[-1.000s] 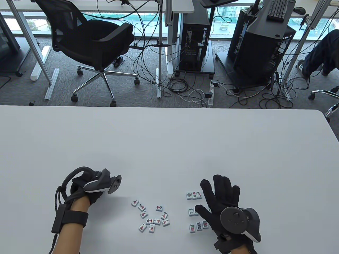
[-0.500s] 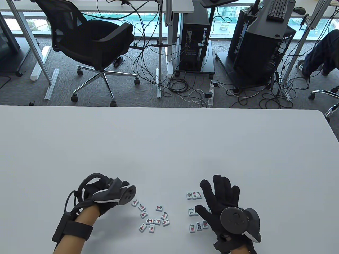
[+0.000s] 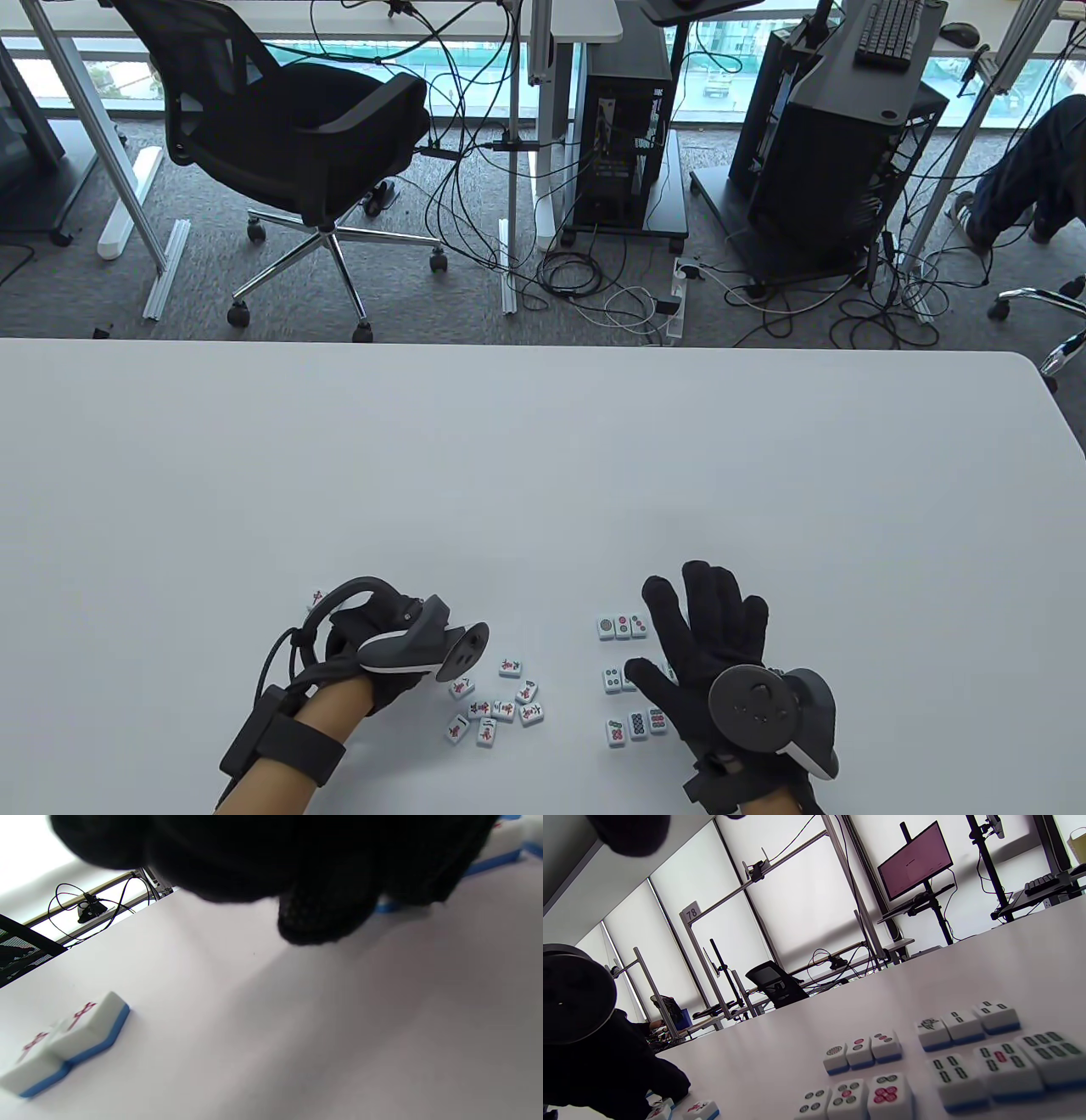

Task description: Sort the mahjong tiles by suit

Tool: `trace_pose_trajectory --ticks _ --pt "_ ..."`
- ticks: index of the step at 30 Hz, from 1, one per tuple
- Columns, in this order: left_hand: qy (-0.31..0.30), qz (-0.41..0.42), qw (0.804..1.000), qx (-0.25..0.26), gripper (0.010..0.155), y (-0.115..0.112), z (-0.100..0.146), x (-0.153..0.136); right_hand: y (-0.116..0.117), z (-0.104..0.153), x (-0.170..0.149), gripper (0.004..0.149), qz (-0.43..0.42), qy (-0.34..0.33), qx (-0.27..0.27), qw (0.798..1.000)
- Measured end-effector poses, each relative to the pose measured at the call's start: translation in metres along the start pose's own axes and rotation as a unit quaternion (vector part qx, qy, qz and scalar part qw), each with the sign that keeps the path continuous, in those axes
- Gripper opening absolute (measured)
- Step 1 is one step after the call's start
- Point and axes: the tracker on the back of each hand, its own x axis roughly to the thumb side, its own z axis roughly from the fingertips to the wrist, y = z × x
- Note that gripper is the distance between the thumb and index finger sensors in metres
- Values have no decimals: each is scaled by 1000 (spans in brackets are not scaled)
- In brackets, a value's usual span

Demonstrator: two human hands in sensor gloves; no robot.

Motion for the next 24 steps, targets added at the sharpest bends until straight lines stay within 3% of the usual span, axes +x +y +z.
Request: trace_pose_trajectory --ticks 6,9,13,17,24 --pt "49 -17 999 10 59 -1 7 -14 0 0 0 75 0 -1 1 1000" --pt "82 21 996 19 56 4 8 -19 1 0 0 75 1 -1 2 1000" --pt "103 83 991 -13 64 5 2 -15 1 0 0 75 4 -2 3 1000" --pt "106 51 992 -37 62 2 -5 -10 1 0 0 75 4 -2 2 1000" --pt "127 78 987 -62 61 -6 -12 -18 2 0 1 75 4 -2 5 1000"
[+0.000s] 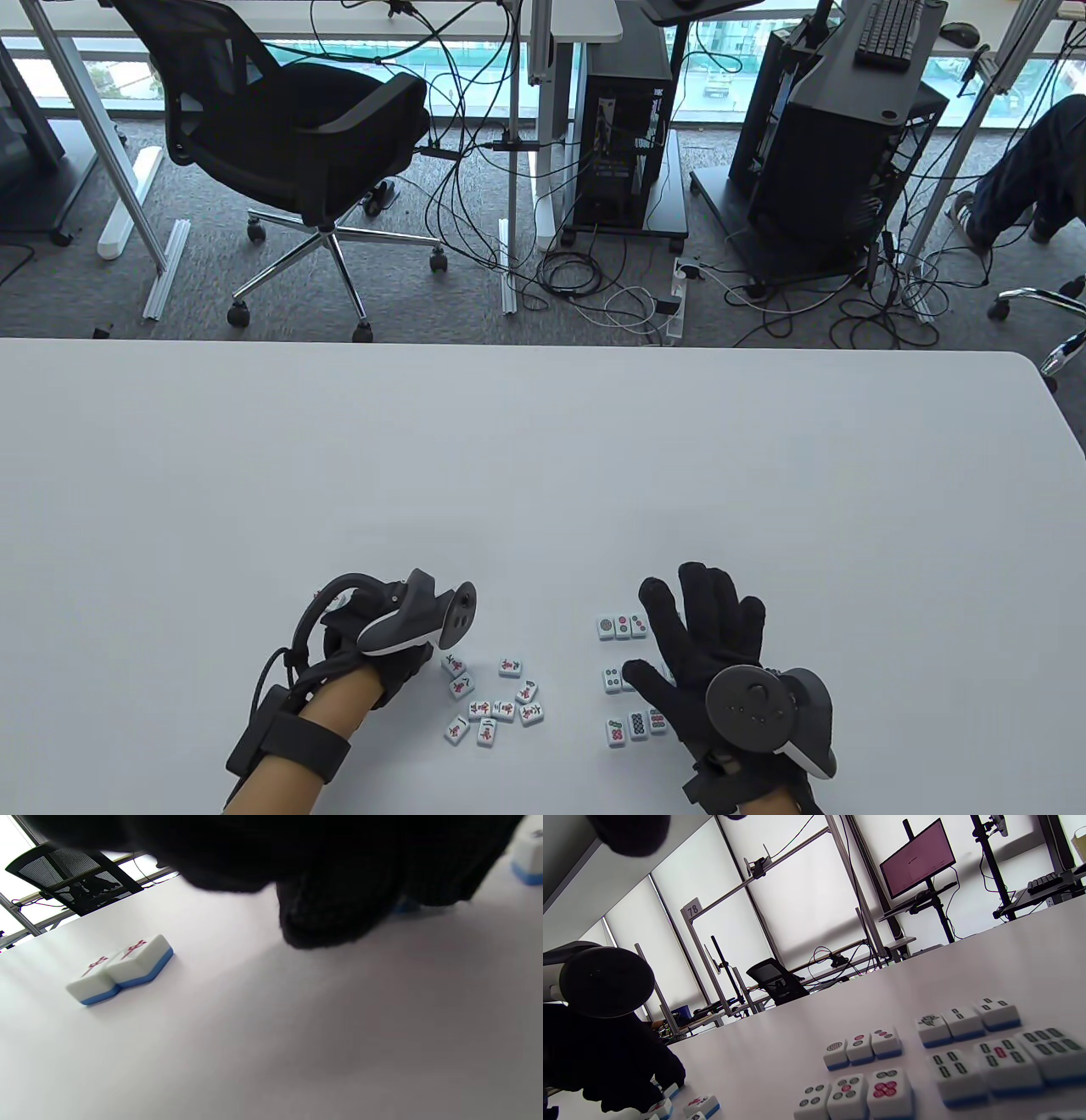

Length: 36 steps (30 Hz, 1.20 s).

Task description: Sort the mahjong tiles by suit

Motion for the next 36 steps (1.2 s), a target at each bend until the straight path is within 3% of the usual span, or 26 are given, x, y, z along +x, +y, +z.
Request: trace_pose_trajectory --ticks 6,10,14,17,23,36 --pt "-38 -5 999 23 59 5 -7 -5 0 0 0 75 -1 0 -1 1000" --pt "4 12 998 60 60 21 -14 -42 0 0 0 75 -5 -1 -2 1000" --pt "39 54 997 33 60 19 -18 -75 0 0 -2 75 -3 2 -1 1000" --pt "27 41 999 5 60 9 -18 -76 0 -1 -2 75 -4 4 -1 1000" --pt "9 4 1000 -4 58 -7 -14 -74 1 -1 -2 75 -3 6 2 1000" --pt "41 -56 997 -18 61 -15 -12 -74 0 -1 -2 75 -4 5 3 1000"
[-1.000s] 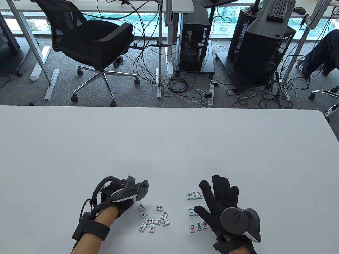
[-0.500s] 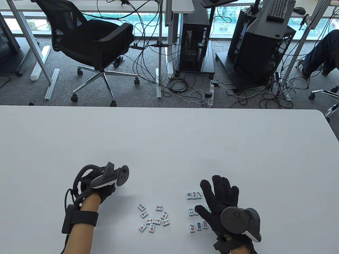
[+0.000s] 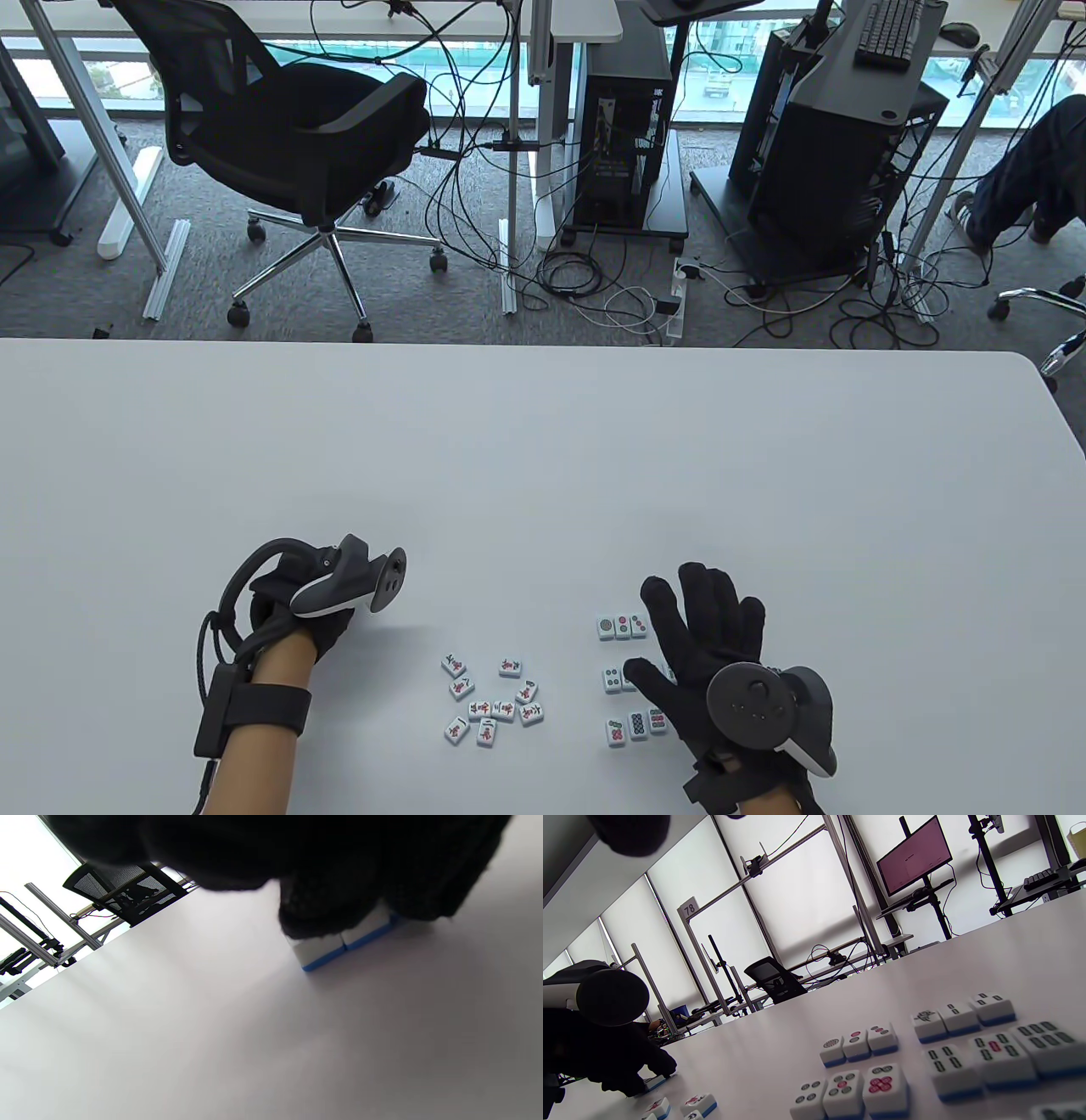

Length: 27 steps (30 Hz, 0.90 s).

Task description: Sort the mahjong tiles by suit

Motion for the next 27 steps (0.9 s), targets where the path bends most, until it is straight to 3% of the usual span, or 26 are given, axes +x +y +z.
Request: trace_pose_trajectory --ticks 7,10,13,16,21,27 --pt "-52 -9 996 65 66 23 18 25 0 0 0 75 -3 -1 0 1000" --pt "-127 12 988 92 66 37 32 52 0 0 0 75 -1 -2 0 1000" --pt "-224 46 970 79 66 47 44 80 0 0 0 75 -3 -2 0 1000" --pt "-265 12 958 107 69 51 58 102 0 0 0 75 -4 -2 0 1000" --pt "-276 -71 949 133 67 45 65 122 1 0 0 75 -6 -3 1 1000" --pt "-291 -62 944 142 64 41 64 128 1 0 0 75 -6 -3 0 1000"
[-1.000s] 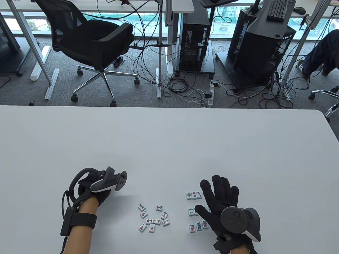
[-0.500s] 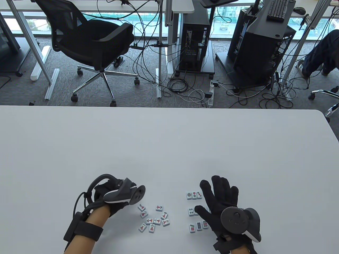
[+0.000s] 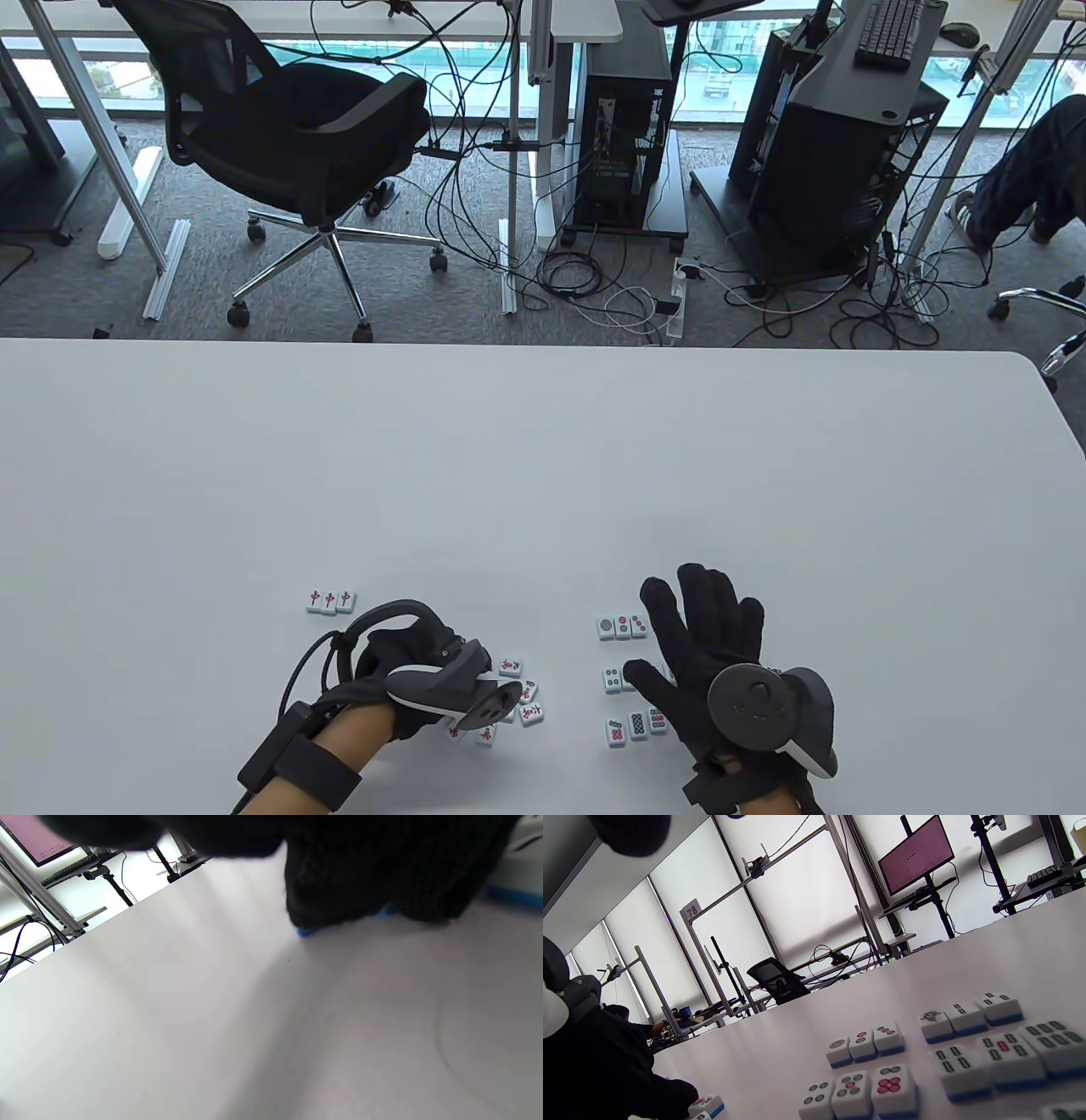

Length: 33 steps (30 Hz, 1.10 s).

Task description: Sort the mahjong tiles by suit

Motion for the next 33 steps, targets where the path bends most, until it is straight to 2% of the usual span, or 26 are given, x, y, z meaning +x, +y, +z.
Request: trace_pose_trajectory --ticks 7,10,13,17,19,24,27,33 --pt "15 49 999 20 61 4 4 -6 -1 0 0 75 -3 -1 -2 1000" --pt "43 63 996 48 61 14 22 -18 -2 1 0 75 -3 -1 -5 1000" --pt "82 71 993 45 61 16 46 -35 -1 1 0 75 0 -1 -4 1000" --pt "129 86 988 7 61 1 80 -52 0 1 0 75 3 1 -2 1000" --pt "150 84 985 -23 61 -14 99 -57 0 1 0 75 3 1 -2 1000" --pt "183 114 974 -67 62 -47 125 -57 0 1 0 75 8 2 0 1000" --pt "188 124 971 -82 62 -60 131 -54 1 1 0 75 12 2 3 1000" --pt "187 116 972 -84 63 -66 132 -48 2 0 1 75 12 6 9 1000"
